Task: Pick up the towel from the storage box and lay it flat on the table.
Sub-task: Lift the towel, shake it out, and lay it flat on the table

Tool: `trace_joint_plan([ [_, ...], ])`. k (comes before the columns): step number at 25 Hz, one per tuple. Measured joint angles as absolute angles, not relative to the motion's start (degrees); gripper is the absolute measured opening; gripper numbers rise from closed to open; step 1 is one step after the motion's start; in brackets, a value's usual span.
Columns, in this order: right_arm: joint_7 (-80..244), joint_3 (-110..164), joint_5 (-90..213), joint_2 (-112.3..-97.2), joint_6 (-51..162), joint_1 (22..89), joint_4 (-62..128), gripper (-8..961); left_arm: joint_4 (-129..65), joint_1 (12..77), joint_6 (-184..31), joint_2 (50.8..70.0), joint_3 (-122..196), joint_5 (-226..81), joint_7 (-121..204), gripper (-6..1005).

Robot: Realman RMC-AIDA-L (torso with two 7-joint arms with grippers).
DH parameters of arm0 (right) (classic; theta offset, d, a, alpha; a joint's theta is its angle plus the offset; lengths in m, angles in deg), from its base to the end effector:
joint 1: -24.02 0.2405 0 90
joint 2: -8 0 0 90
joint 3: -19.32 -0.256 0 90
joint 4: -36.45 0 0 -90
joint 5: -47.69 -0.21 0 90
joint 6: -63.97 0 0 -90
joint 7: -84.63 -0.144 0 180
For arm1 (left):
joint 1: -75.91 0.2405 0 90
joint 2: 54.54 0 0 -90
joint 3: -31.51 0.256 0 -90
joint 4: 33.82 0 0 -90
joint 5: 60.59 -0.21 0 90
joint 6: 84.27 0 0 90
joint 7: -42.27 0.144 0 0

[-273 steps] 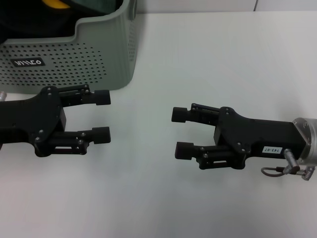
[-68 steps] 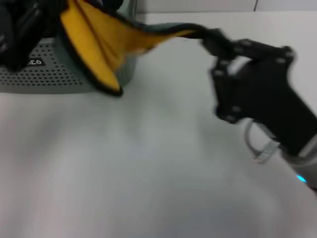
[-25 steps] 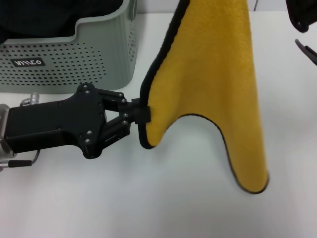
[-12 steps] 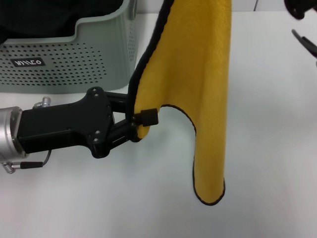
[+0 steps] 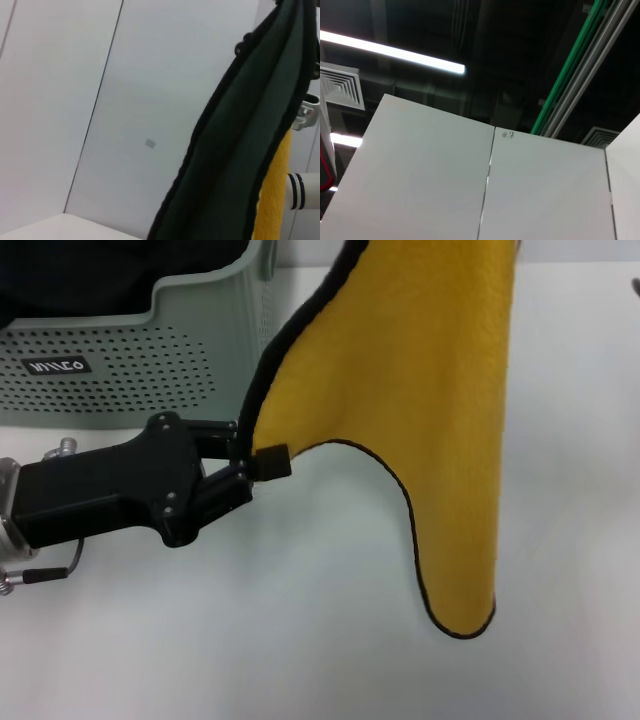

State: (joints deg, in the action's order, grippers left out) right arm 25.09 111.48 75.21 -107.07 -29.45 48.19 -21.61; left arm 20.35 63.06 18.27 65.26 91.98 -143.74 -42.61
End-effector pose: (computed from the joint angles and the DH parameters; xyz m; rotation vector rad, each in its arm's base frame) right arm 0.0846 0.2963 0.0645 -2.1883 -0.3037 1.9815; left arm -0.2265 0.2603 0.0288 -2.7256 -0.4836 -1.2229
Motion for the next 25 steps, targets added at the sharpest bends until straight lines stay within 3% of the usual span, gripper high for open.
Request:
trace_joint_plan([
  [25,24.17,108.01,75.11,-107.30,-32.00,45.96,-21.79,5,16.53,62.30,20.70,65.16,87.15,-143.76,-40.30,132],
])
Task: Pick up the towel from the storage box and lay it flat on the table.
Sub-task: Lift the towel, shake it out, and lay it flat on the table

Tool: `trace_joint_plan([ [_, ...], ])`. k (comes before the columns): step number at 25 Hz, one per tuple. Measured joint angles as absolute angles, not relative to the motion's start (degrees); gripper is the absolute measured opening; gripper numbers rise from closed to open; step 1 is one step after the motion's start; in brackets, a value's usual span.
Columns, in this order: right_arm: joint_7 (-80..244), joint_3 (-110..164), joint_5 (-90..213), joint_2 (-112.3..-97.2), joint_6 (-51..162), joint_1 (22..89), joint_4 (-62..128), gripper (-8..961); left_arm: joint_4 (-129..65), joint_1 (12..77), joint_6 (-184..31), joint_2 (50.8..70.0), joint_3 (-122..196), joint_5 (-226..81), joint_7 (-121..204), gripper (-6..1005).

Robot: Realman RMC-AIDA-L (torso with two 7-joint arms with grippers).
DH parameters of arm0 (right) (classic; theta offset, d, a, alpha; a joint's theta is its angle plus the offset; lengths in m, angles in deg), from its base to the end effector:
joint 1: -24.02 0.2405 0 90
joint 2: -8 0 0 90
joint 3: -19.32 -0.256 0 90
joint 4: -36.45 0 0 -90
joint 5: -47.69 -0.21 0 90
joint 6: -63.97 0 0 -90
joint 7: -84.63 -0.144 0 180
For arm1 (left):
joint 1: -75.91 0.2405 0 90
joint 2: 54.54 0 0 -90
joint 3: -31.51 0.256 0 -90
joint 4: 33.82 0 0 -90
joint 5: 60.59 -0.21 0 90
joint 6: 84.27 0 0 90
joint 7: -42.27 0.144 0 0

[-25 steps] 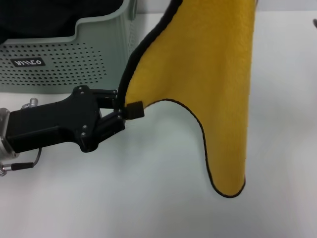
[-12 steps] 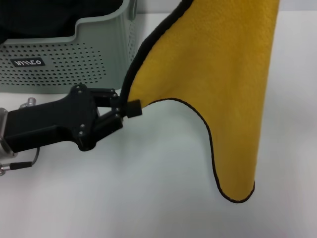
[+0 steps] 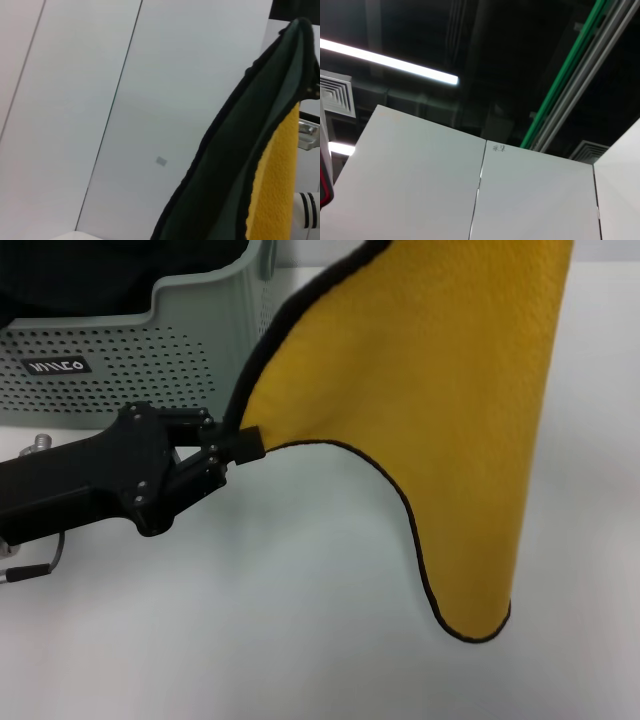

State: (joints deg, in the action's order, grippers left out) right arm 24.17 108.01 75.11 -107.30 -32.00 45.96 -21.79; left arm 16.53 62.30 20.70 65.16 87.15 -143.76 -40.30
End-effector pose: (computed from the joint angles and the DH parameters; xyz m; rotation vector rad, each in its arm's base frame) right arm 0.0986 0.2922 0.0786 -2.1240 -0.3032 1.9917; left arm -0.2363 0.2594 0.0367 -2.6574 -0.4834 -1.2796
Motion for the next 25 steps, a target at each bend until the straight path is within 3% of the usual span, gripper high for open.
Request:
trace_joint_plan([
  [6,21.86,108.06,76.85,-106.65,-32.95,43.85,-16.65,5,16.32,62.95,21.59,65.14,85.87,-142.65,-40.82,126],
  [11,21.34,106.69,77.22,-106.17,-35.10,43.37,-10.06,5,16.45,62.77,24.88,64.69,79.41,-140.77,-42.11,10],
  [15,21.21,103.41,77.31,-105.80,-36.84,43.59,-7.60,5,16.94,60.75,25.17,63.58,77.63,-139.61,-43.34,15],
  [20,17.72,102.88,79.92,-103.36,-38.55,43.35,-7.15,5,16.92,57.71,27.07,63.22,78.71,-139.08,-44.79,20],
  [22,16.35,102.75,81.02,-103.38,-40.14,41.98,-6.42,5,16.89,57.63,28.54,63.55,79.36,-139.43,-44.96,23],
  [25,16.61,99.05,82.31,-105.25,-41.38,39.64,-5.08,5,16.94,57.60,29.04,64.15,79.61,-139.26,-45.28,26],
])
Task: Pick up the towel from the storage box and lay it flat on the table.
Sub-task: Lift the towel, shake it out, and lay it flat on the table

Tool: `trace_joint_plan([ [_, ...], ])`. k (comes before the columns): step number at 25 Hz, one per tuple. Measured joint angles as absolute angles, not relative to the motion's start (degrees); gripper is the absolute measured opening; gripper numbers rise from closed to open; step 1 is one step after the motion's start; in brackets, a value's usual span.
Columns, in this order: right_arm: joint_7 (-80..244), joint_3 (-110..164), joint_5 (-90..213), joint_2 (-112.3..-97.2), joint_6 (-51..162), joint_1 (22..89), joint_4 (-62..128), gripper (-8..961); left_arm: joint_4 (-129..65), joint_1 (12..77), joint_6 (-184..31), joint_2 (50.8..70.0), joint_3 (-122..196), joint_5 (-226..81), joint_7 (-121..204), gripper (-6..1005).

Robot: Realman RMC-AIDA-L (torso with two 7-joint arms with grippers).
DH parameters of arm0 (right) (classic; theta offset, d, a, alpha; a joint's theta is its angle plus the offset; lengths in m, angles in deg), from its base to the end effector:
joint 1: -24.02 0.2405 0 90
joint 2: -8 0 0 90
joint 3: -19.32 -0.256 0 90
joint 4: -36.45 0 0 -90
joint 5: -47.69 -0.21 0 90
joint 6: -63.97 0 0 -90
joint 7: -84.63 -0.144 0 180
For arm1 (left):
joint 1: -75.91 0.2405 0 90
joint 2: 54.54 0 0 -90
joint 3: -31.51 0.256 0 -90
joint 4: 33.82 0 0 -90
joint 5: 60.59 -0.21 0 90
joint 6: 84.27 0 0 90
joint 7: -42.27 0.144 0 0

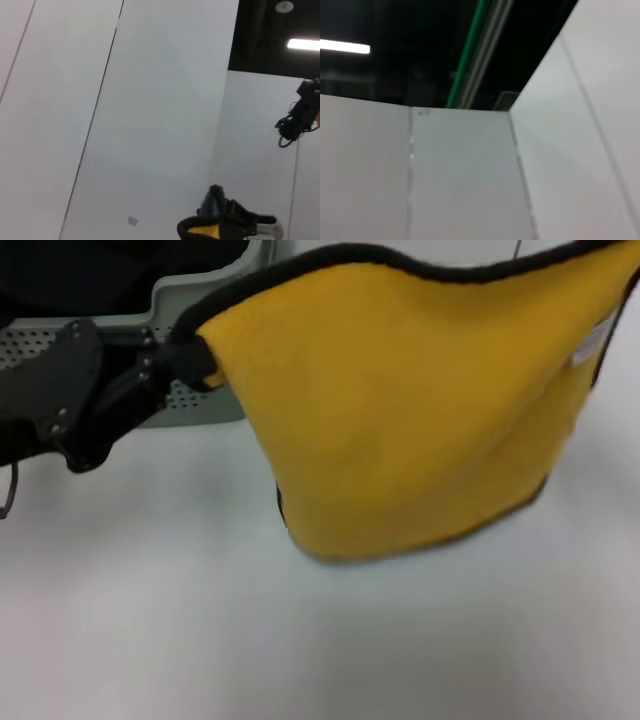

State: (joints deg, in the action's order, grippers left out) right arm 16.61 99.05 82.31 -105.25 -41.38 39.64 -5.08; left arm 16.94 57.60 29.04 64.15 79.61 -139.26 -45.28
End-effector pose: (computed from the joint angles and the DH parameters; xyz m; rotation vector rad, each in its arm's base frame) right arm 0.2007 0.2746 0.0799 -2.1843 0.1328 1.8584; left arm -0.2154 0.2683 0.0752 -2.6191 -0.3535 -1.4896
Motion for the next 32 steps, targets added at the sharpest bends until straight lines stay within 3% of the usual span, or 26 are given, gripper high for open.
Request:
trace_joint_plan([
  [5,17.24,92.77,85.09,-106.44,-40.14,42.88,-2.55,5,16.57,55.07,28.00,63.94,79.48,-140.11,-45.62,32],
  [11,18.85,89.34,87.23,-105.37,-36.62,49.47,0.25,5,16.93,53.24,25.22,63.24,78.51,-139.11,-46.37,39],
  [14,16.16,89.44,87.36,-105.26,-37.85,49.40,-1.68,5,17.48,52.90,25.76,62.56,78.36,-137.66,-47.41,42],
  [17,14.60,91.89,87.90,-106.16,-39.79,46.07,-3.81,5,18.22,52.81,28.41,61.24,78.56,-136.32,-49.02,45],
  [22,17.89,98.10,91.58,-107.92,-45.06,37.78,-3.94,4,17.68,56.19,32.36,57.91,82.06,-136.77,-48.75,51],
  [27,18.99,102.67,91.25,-107.73,-50.93,31.78,-9.64,6,21.85,62.14,32.58,52.19,93.22,-131.49,-47.20,57],
  [28,18.06,102.68,91.08,-107.64,-51.67,30.90,-11.33,7,21.85,62.14,32.58,52.19,93.22,-131.49,-47.20,58],
  [30,17.05,102.54,90.73,-107.60,-52.37,29.92,-12.47,9,24.14,63.94,32.65,49.30,98.08,-126.96,-46.79,60],
  [32,16.65,102.37,90.57,-107.54,-51.64,29.81,-11.26,11,24.58,64.32,32.58,48.44,99.39,-125.92,-46.91,63],
])
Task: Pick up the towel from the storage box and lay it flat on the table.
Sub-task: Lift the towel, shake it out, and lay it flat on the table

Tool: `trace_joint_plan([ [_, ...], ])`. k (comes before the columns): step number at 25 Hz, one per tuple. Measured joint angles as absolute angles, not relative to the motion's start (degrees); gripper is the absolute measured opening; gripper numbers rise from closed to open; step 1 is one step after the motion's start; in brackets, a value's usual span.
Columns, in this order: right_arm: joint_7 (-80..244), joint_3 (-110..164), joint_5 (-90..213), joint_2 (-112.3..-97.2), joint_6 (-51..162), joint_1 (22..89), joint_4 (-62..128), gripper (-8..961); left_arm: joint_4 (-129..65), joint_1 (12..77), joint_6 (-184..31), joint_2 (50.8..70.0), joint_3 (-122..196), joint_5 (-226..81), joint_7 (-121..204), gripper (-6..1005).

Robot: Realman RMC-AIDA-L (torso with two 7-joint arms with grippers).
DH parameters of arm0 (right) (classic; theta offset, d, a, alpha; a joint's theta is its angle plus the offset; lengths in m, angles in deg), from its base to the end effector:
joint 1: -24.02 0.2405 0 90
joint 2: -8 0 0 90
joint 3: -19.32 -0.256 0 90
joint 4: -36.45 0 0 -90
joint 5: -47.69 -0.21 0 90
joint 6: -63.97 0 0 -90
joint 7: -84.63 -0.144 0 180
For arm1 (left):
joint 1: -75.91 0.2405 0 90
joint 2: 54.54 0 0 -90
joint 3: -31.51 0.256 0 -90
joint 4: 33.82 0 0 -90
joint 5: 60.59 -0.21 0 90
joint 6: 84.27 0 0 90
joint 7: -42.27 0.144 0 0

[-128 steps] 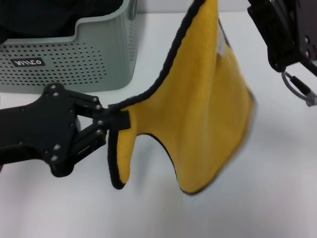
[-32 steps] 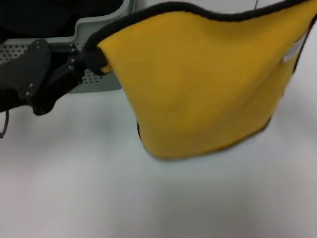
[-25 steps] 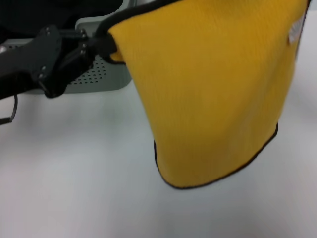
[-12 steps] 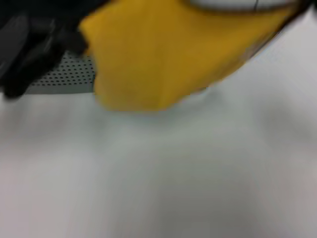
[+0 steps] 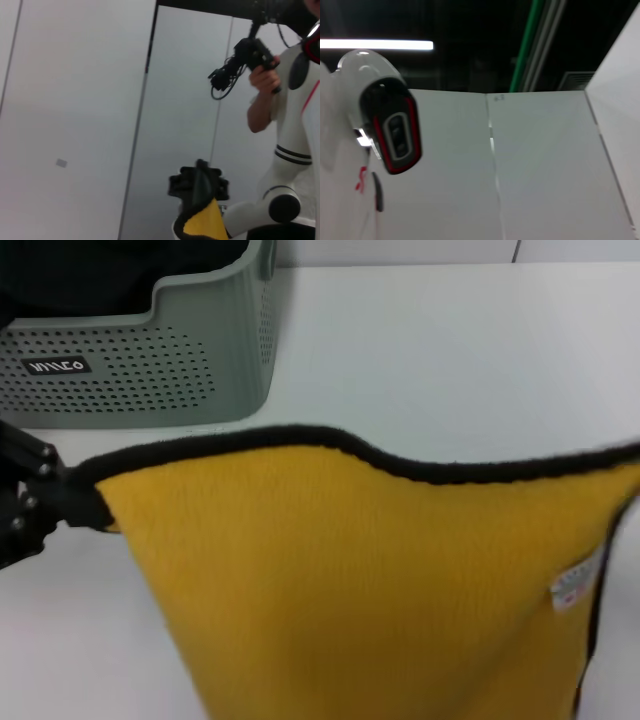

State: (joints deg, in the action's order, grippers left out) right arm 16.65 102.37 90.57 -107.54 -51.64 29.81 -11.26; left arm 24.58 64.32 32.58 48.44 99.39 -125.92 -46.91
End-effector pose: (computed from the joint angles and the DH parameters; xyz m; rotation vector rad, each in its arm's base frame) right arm 0.2088 0.2049 0.0574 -2.3634 0.0704 1.9258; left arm -0.2250 0.2344 0.1264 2.8063 0.1832 1.2291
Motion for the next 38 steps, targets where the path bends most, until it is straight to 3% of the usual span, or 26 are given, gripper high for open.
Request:
trace_joint_plan([
  [3,17.36,103.43,90.96,-107.47,-47.69,32.80,-3.10,13,21.57,63.03,32.09,49.98,96.50,-130.95,-47.51,66],
  [6,21.12,106.54,91.06,-107.84,-42.72,38.68,9.80,15,13.90,58.43,29.18,54.33,84.34,-146.58,-47.07,69],
  [11,24.59,107.44,90.40,-108.27,-33.23,45.20,19.44,19,9.74,53.38,21.06,58.57,69.65,-169.95,-45.39,75],
  [23,24.55,106.64,90.99,-106.57,-16.60,51.57,19.19,29,9.42,51.57,10.02,60.12,68.61,-174.79,-47.86,89],
  [30,24.75,106.91,93.53,-105.03,-9.38,57.21,19.23,35,9.01,49.50,3.74,62.60,68.55,-178.55,-48.52,97],
  [38,24.31,107.12,96.43,-105.81,-2.73,60.12,18.41,42,8.94,48.76,0.09,63.53,68.48,-179.37,-48.55,106],
])
